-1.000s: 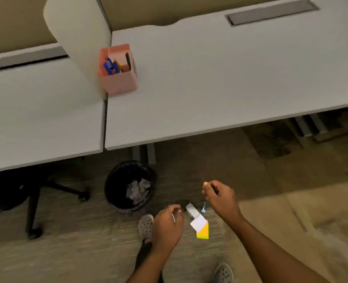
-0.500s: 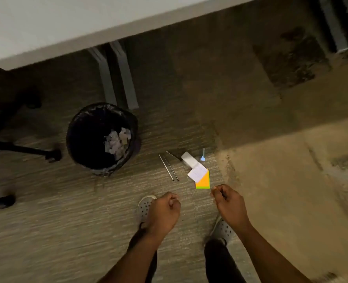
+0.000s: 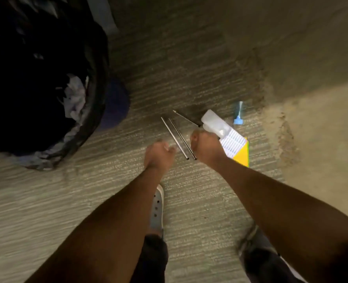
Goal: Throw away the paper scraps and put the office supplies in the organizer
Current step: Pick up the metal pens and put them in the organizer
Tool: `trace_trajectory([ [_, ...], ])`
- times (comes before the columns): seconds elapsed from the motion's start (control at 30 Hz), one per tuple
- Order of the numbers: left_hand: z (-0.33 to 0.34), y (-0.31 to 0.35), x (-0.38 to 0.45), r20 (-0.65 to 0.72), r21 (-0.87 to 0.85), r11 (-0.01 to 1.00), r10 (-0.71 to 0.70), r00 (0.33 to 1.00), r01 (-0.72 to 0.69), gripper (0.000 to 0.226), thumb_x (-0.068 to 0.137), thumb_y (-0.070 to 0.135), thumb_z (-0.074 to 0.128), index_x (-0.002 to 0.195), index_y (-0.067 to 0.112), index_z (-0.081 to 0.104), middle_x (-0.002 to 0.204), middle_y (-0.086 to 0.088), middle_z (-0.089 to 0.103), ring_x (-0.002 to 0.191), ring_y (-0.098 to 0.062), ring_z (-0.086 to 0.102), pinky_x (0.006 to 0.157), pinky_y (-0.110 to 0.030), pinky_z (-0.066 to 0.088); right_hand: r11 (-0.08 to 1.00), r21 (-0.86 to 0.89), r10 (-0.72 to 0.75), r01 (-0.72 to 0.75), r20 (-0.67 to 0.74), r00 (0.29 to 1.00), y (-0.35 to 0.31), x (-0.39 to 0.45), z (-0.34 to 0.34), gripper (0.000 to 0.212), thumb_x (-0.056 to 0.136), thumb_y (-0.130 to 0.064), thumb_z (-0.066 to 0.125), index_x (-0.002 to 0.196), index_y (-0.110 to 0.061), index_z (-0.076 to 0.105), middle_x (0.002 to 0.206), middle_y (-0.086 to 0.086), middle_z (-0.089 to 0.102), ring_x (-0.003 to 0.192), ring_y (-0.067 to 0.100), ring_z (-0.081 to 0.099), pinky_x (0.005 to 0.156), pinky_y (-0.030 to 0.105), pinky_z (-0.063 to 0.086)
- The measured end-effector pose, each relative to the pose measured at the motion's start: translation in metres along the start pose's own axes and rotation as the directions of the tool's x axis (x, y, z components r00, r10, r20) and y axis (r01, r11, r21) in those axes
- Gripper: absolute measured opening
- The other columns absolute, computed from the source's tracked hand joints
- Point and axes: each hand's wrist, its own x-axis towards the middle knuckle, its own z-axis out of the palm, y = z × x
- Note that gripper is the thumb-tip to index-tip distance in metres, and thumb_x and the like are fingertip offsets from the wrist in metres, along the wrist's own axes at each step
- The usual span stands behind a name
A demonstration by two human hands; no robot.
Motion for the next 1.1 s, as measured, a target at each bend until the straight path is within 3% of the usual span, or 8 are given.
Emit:
trace_trajectory([
  [0.17,0.038,0.017,0.051,-0.124,-0.047,0.997,-0.066,0.99,0.06,0.025,0.083,0.027,0.067,0.095,0.006,0.072,0.103,-0.018,0.073,0.098,-0.036,0.067,0.072,-0.034,0.048,0.974,-0.227,-0.033,0.008,-0.106,0.994,-0.012,0.066,0.027,0.028,0.093,-0.008,0.045,0.118,-0.004,0.058,0.119,0.018,0.058,0.109,0.03,0.056,0.084,0.034,0.045],
  [0.27,0.053,0.019,0.058,-0.152,0.031,0.996,-0.077,0.985,0.083,0.022,0.087,0.017,0.063,0.099,-0.001,0.069,0.109,-0.022,0.07,0.104,-0.038,0.065,0.068,-0.036,0.042,0.975,-0.217,0.012,-0.054,-0.193,0.981,-0.018,0.081,0.034,0.037,0.095,-0.01,0.039,0.131,-0.003,0.046,0.136,0.023,0.043,0.118,0.033,0.047,0.092,0.037,0.043],
  [0.5,0.063,0.021,0.06,-0.141,0.174,0.984,-0.022,0.99,0.046,0.016,0.09,0.014,0.061,0.095,0.001,0.07,0.103,-0.018,0.072,0.094,-0.032,0.067,0.062,-0.032,0.037,0.955,-0.295,-0.07,0.038,-0.098,0.993,-0.013,0.072,0.038,0.026,0.094,-0.008,0.043,0.111,-0.004,0.062,0.115,0.017,0.063,0.106,0.03,0.059,0.079,0.035,0.046],
  [0.57,0.064,0.022,0.056,-0.145,0.205,0.978,0.0,0.989,0.03,0.016,0.091,0.016,0.06,0.092,0.002,0.068,0.099,-0.017,0.071,0.086,-0.03,0.065,0.061,-0.032,0.037,0.978,-0.208,-0.026,0.005,-0.097,0.995,-0.007,0.063,0.038,0.027,0.096,-0.014,0.044,0.115,-0.002,0.059,0.115,0.017,0.063,0.109,0.03,0.058,0.086,0.036,0.046],
  [0.67,0.067,0.019,0.047,-0.125,0.271,0.962,0.049,0.991,-0.013,0.019,0.093,0.02,0.059,0.09,0.003,0.067,0.094,-0.015,0.07,0.084,-0.027,0.064,0.06,-0.031,0.039,0.979,0.137,0.166,-0.15,-0.111,0.98,0.0,0.034,0.034,0.046,0.089,-0.027,0.057,0.123,0.001,0.045,0.12,0.022,0.059,0.114,0.037,0.054,0.094,0.038,0.041],
  [0.77,0.07,0.012,0.043,-0.101,0.299,0.954,0.034,0.994,-0.002,0.017,0.091,0.013,0.061,0.099,0.0,0.068,0.096,-0.016,0.069,0.084,-0.024,0.065,0.063,-0.03,0.047,0.93,0.306,0.226,-0.204,-0.04,0.973,0.01,0.006,0.034,0.038,0.082,-0.022,0.063,0.113,-0.005,0.048,0.107,0.02,0.065,0.103,0.036,0.061,0.076,0.031,0.043],
  [0.93,0.058,0.005,0.032,-0.047,0.114,0.992,-0.056,0.997,0.061,0.024,0.085,0.018,0.067,0.099,-0.001,0.065,0.103,-0.019,0.07,0.093,-0.033,0.068,0.067,-0.029,0.047,0.91,0.323,0.24,-0.258,0.095,0.966,0.023,-0.028,0.029,0.016,0.085,-0.025,0.058,0.089,-0.017,0.044,0.086,0.013,0.064,0.091,0.033,0.063,0.066,0.025,0.033],
  [1.1,0.028,0.009,-0.026,0.228,-0.265,0.955,-0.07,0.971,0.131,0.012,0.087,0.013,0.066,0.08,0.006,0.059,0.073,-0.009,0.064,0.045,-0.007,0.06,0.046,-0.02,0.047,0.857,0.427,0.233,-0.288,0.177,0.956,0.02,-0.059,-0.014,0.01,0.088,-0.023,0.053,0.087,-0.013,0.052,0.091,0.016,0.066,0.091,0.034,0.061,0.08,0.035,0.048],
])
